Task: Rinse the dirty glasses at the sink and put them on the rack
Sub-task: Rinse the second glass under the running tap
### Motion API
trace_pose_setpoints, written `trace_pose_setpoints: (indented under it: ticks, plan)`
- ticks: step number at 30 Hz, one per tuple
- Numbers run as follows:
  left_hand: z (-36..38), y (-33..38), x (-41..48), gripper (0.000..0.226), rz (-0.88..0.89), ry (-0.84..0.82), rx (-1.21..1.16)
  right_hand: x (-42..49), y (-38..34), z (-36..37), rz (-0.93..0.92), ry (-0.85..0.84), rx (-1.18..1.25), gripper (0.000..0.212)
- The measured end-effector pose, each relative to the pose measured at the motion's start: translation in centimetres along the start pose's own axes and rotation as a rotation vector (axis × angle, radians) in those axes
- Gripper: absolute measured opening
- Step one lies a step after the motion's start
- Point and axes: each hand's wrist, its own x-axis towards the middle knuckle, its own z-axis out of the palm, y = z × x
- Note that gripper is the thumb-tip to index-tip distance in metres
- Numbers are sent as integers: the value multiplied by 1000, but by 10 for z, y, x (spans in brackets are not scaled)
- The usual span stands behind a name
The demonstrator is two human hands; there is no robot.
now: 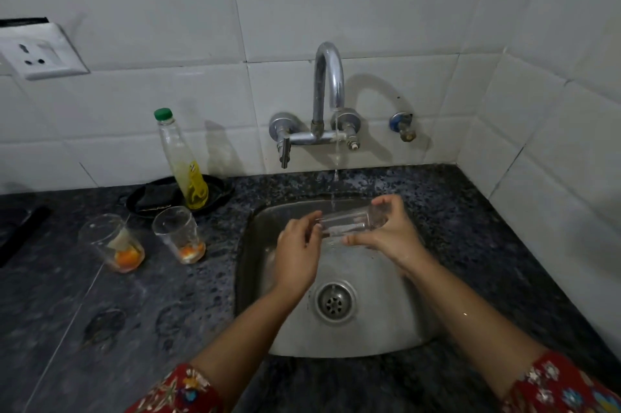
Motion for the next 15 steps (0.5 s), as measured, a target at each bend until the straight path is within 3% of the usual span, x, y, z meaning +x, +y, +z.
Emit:
trace_pose_setpoints:
  ticks: [7, 11, 15]
  plan:
    - [21, 1, -15, 30, -75, -55, 90, 6, -11, 6, -194, 47, -150, 86]
    - [29, -1, -19, 33, -88, -13, 148, 4, -8, 13, -296, 42, -295, 79]
    - [28, -8, -21, 32, -101, -48, 226, -1, 5, 15, -291, -4, -272, 71]
